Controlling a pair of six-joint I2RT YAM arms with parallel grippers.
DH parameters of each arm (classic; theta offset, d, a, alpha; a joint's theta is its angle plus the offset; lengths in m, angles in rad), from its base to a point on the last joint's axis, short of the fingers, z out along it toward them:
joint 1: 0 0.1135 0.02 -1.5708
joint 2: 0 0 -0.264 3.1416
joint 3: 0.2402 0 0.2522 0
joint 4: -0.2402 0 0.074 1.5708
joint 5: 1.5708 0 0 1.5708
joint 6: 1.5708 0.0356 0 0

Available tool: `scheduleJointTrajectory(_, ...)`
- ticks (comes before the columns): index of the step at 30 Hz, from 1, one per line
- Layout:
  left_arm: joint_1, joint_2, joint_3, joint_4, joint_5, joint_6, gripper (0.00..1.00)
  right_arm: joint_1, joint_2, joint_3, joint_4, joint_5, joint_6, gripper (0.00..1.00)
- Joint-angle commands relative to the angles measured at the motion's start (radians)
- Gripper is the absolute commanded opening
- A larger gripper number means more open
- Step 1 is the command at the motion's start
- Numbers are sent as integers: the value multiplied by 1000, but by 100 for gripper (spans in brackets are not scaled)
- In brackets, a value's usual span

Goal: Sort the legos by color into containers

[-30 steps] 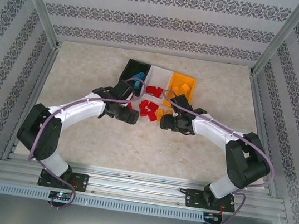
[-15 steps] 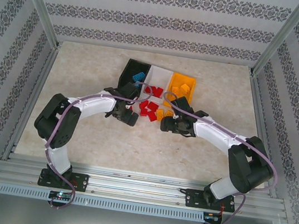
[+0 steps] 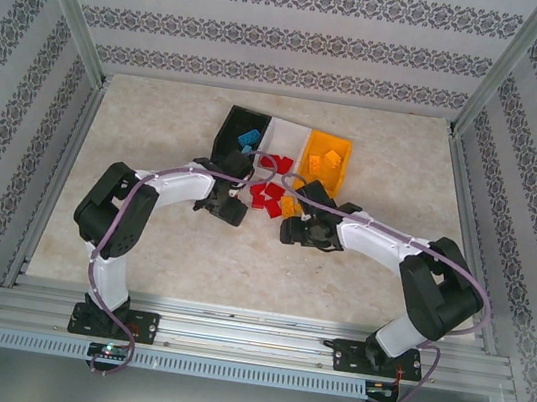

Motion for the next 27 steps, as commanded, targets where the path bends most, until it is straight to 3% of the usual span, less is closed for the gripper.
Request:
scheduleJointTrajectory(1, 7, -2, -10, 17, -11, 0, 77, 16, 14, 14, 14, 2, 22, 65)
scheduleJointTrajectory(7, 7, -64, -57, 31, -4, -23, 72, 32, 22, 0, 33, 3, 34, 65)
scheduleJointTrajectory(16, 8, -220, -125, 44, 38, -76, 72, 93, 21, -88, 230, 22, 60, 64)
scheduleJointTrajectory(27, 65, -341, -58, 22, 142, -95, 73, 125, 23, -82, 262, 47, 39, 64)
